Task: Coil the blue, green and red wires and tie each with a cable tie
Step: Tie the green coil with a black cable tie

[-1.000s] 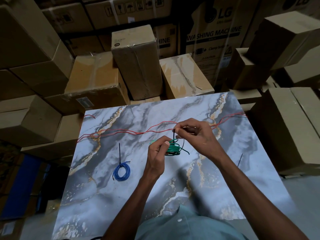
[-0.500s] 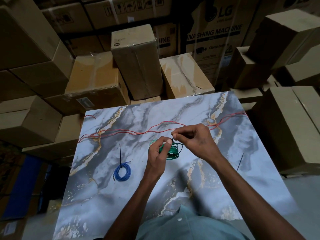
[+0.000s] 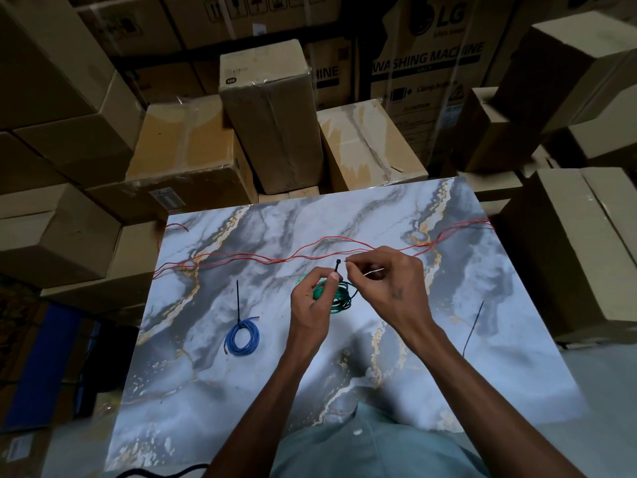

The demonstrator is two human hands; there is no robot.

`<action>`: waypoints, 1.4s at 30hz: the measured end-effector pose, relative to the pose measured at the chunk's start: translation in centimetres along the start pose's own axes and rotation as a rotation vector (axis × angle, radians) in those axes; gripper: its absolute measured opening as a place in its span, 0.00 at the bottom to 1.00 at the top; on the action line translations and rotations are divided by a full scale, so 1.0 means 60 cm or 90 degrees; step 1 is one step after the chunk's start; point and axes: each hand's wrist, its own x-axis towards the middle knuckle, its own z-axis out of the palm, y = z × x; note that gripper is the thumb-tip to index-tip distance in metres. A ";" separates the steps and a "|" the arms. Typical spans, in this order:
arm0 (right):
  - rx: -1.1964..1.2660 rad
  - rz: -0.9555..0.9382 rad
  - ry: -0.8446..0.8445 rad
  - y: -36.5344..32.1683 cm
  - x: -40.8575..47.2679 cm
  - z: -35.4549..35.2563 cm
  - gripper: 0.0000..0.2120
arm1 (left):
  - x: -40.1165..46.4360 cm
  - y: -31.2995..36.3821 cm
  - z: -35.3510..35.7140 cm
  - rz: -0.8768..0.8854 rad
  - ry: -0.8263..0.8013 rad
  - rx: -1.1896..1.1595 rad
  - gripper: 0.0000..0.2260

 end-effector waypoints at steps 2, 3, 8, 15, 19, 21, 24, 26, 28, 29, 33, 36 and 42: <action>0.004 0.010 0.002 -0.003 -0.003 0.000 0.04 | -0.001 0.001 0.000 -0.003 0.013 -0.001 0.07; 0.004 0.011 0.000 -0.004 -0.003 -0.001 0.04 | -0.002 0.002 0.001 -0.004 0.018 0.000 0.07; 0.018 0.004 -0.002 -0.005 0.000 -0.003 0.03 | -0.006 0.004 0.004 0.012 0.046 0.033 0.06; 0.035 0.008 -0.016 -0.002 0.000 -0.005 0.04 | -0.007 0.006 0.005 0.059 0.059 0.087 0.06; 0.032 0.005 -0.016 0.001 0.001 -0.005 0.03 | -0.008 0.002 0.004 0.064 0.044 0.102 0.06; 0.033 0.012 -0.023 0.003 0.003 -0.005 0.03 | -0.008 0.000 0.005 0.066 0.042 0.113 0.06; 0.025 0.018 -0.035 0.005 0.007 -0.008 0.03 | -0.010 0.003 0.005 0.088 0.038 0.143 0.06; 0.016 0.007 -0.047 0.007 0.009 -0.010 0.04 | -0.010 0.006 0.002 0.104 0.030 0.158 0.06; 0.007 -0.012 -0.060 0.009 0.012 -0.014 0.05 | -0.007 0.008 -0.001 0.125 0.015 0.176 0.06; 0.002 -0.023 -0.067 0.010 0.014 -0.017 0.05 | -0.005 0.008 -0.003 0.134 0.007 0.186 0.06; -0.017 -0.056 -0.100 0.017 0.021 -0.025 0.06 | -0.002 0.002 -0.006 0.131 -0.010 0.181 0.07; -0.026 -0.067 -0.092 0.022 0.021 -0.021 0.06 | -0.001 -0.001 -0.003 0.125 -0.018 0.170 0.08; -0.076 -0.113 -0.067 0.022 0.010 -0.014 0.05 | 0.003 -0.012 -0.005 0.123 -0.012 0.205 0.09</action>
